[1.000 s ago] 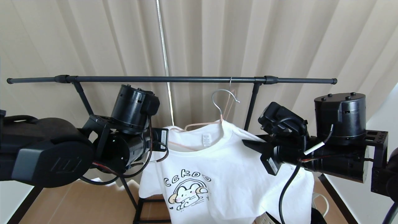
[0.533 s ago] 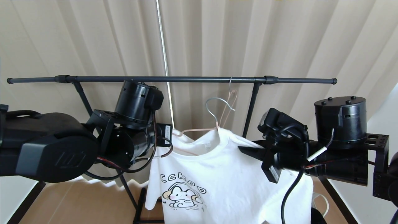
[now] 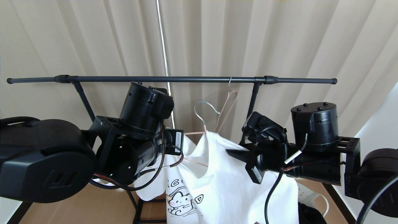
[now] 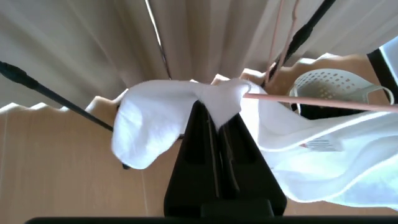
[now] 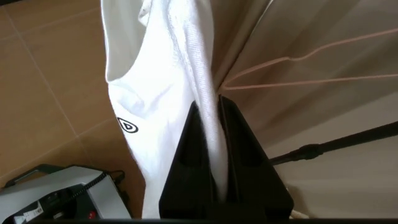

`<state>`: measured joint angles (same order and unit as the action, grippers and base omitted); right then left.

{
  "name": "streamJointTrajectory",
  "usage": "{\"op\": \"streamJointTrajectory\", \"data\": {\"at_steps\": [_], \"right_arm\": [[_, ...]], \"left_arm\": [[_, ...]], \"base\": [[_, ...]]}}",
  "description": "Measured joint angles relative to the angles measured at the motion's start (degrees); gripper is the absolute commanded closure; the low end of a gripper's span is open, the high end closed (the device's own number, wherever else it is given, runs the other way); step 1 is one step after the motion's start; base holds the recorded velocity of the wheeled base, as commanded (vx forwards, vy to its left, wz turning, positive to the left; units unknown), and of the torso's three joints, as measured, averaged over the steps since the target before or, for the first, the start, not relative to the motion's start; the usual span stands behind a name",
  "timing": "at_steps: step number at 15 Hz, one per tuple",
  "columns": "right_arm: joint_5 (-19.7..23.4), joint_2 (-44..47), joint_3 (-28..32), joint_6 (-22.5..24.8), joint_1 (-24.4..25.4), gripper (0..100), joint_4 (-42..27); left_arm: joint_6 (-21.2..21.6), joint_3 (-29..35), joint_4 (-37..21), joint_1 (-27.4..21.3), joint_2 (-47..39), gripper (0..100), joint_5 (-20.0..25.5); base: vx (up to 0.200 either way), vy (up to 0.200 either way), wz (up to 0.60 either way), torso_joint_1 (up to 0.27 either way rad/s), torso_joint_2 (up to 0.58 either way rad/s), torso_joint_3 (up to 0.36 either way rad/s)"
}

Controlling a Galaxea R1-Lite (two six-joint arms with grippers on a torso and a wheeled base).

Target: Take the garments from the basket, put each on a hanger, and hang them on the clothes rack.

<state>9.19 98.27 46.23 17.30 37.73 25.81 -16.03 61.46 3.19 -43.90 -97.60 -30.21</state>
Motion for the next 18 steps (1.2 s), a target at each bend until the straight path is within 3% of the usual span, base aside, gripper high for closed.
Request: {"op": "streamJointTrajectory", "data": {"at_steps": [11, 14, 18], "right_arm": [[-0.06, 6.14, -0.01, -0.50, 1.49, 100, 2.68], [-0.11, 6.96, 0.84, -4.39, 1.96, 100, 2.85], [-0.11, 8.81, 1.26, -7.58, 2.86, 100, 10.00]], "left_arm": [[-0.02, 0.11, 0.52, -3.89, 3.24, 100, -0.01], [-0.20, 0.00, 0.57, -4.06, 4.19, 100, -0.11], [-0.26, 0.13, 0.72, -4.41, 4.79, 100, -0.11]], "base": [[0.000, 0.000, 0.00, 0.000, 0.00, 0.000], [0.000, 0.000, 0.00, 0.000, 0.00, 0.000], [0.000, 0.000, 0.00, 0.000, 0.00, 0.000]]}}
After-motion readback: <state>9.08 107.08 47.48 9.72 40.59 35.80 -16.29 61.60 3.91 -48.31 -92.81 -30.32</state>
